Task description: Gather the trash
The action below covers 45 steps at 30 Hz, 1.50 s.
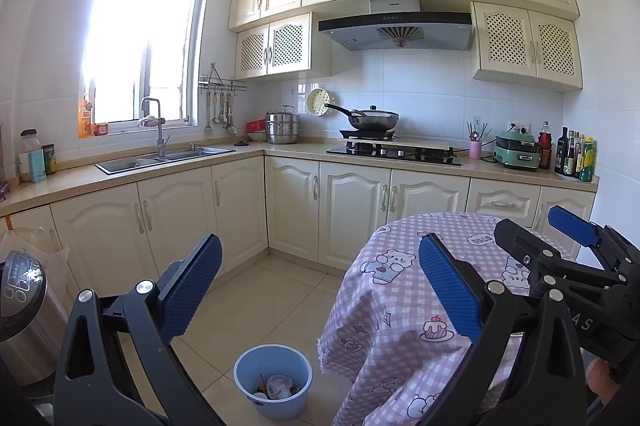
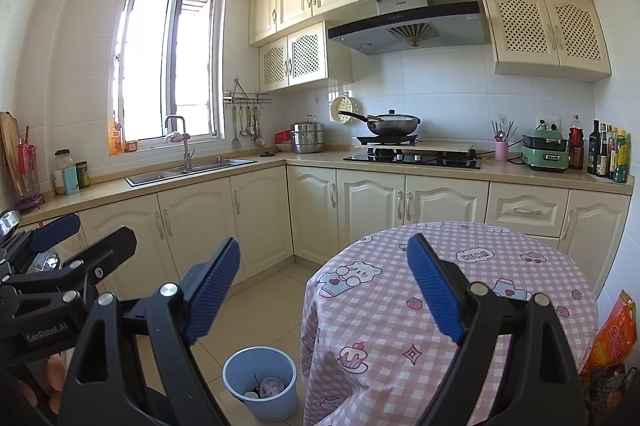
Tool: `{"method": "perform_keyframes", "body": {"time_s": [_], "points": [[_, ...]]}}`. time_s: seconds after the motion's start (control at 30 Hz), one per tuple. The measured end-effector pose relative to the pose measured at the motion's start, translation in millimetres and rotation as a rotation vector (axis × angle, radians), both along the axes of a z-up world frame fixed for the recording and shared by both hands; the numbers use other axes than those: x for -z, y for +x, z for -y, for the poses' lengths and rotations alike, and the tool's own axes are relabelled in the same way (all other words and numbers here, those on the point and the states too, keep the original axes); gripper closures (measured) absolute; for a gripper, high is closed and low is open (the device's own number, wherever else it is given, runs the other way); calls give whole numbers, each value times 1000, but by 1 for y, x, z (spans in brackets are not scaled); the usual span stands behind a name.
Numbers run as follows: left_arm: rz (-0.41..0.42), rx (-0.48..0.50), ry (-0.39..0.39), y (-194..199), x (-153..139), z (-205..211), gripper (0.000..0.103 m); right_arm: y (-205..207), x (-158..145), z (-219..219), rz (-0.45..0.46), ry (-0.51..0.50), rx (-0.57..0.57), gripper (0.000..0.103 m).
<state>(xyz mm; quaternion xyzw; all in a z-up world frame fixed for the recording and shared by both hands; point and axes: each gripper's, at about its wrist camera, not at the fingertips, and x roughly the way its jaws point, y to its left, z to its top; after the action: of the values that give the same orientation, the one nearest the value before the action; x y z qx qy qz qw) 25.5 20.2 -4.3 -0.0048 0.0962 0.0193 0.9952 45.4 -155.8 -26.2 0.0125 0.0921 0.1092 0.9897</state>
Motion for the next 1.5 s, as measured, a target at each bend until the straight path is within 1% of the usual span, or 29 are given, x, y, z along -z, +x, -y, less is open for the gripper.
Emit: {"method": "perform_keyframes", "body": {"time_s": [1.5], "points": [[-17, 7, 1, 3, 8, -6, 8, -2, 4, 0, -14, 6, -7, 19]]}}
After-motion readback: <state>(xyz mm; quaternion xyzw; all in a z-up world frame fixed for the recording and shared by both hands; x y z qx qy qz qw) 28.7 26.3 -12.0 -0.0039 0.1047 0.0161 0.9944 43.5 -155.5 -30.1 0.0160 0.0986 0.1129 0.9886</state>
